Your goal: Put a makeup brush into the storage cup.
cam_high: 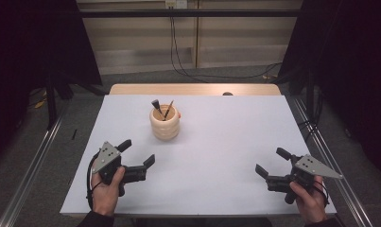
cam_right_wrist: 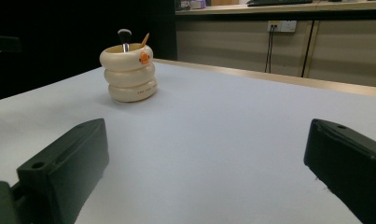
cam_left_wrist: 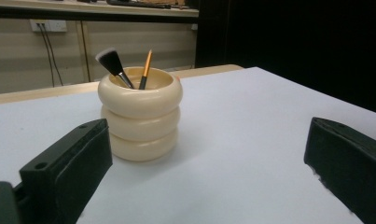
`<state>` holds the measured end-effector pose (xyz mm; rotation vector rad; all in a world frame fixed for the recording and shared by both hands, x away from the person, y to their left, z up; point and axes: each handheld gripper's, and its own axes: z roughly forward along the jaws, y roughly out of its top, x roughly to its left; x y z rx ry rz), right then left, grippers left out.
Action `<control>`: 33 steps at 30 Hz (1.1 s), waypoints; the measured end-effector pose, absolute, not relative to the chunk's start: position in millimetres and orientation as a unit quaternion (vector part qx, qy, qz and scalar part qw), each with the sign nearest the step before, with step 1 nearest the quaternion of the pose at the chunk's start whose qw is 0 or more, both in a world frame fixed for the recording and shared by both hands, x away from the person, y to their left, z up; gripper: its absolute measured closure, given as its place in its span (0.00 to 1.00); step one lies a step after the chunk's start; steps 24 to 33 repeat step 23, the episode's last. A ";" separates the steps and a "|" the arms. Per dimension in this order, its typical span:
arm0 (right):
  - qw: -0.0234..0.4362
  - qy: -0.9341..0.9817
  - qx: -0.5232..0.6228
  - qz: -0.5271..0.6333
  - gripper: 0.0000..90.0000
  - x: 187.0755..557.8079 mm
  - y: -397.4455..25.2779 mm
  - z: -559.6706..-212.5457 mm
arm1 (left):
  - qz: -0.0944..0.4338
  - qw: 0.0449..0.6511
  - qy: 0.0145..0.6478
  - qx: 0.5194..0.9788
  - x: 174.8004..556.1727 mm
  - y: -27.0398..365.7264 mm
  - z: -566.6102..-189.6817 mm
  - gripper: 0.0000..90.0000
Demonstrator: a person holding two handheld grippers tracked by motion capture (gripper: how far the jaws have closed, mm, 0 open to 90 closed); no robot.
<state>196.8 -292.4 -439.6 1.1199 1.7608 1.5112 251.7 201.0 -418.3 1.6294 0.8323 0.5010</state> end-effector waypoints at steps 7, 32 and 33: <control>0.282 0.659 0.419 0.557 0.00 194.9 -294.5 -439.6 | 0.223 0.571 0.359 0.704 236.1 210.4 -421.7 0.01; 0.282 0.660 0.420 0.556 0.00 194.3 -296.4 -440.1 | 0.245 0.569 0.377 0.688 228.2 222.4 -431.6 0.02; 0.282 0.660 0.420 0.556 0.00 194.3 -296.4 -440.1 | 0.245 0.569 0.377 0.688 228.2 222.4 -431.6 0.02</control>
